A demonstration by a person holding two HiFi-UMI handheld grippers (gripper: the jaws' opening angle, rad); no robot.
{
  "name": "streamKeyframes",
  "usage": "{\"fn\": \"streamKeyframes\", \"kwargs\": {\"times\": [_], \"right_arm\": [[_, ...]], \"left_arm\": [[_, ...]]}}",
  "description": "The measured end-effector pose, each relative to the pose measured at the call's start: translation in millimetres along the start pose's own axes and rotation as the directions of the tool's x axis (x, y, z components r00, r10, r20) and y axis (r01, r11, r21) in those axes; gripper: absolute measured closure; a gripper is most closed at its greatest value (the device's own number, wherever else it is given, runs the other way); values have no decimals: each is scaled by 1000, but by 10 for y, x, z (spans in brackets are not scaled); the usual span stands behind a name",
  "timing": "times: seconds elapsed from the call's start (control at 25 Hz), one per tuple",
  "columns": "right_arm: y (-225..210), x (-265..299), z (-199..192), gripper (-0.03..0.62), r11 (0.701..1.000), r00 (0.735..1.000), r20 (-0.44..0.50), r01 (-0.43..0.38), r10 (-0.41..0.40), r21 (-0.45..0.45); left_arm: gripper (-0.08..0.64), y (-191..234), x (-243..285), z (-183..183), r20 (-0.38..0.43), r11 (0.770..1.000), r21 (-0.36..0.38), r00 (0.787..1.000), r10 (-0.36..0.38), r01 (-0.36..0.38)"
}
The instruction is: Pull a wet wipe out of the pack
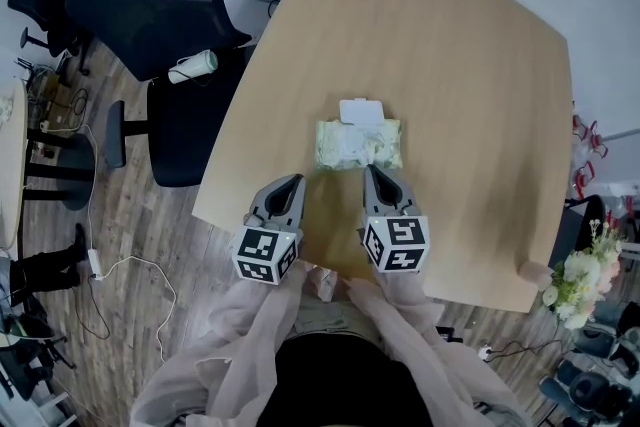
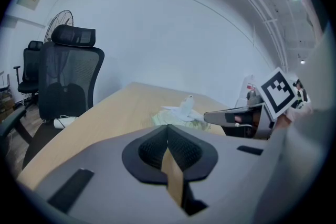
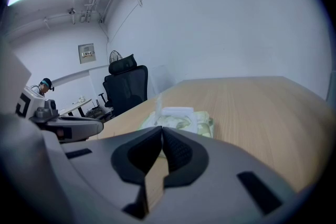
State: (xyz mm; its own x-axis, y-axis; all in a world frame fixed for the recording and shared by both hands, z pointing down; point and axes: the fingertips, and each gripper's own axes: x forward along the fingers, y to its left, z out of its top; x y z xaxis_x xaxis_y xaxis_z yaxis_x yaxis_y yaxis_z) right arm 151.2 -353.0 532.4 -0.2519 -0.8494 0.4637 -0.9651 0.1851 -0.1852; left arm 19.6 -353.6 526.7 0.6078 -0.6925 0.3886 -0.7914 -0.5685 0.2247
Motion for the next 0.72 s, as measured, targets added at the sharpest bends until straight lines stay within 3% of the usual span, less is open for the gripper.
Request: {"fn": "streamKeyframes", "kwargs": {"times": [0.72], "right_arm": [[74, -90, -26, 581, 1000, 1000, 13, 14, -14, -7]], "left_arm": [[549, -4, -134, -21, 13, 1000, 6, 1000, -3, 3]]}}
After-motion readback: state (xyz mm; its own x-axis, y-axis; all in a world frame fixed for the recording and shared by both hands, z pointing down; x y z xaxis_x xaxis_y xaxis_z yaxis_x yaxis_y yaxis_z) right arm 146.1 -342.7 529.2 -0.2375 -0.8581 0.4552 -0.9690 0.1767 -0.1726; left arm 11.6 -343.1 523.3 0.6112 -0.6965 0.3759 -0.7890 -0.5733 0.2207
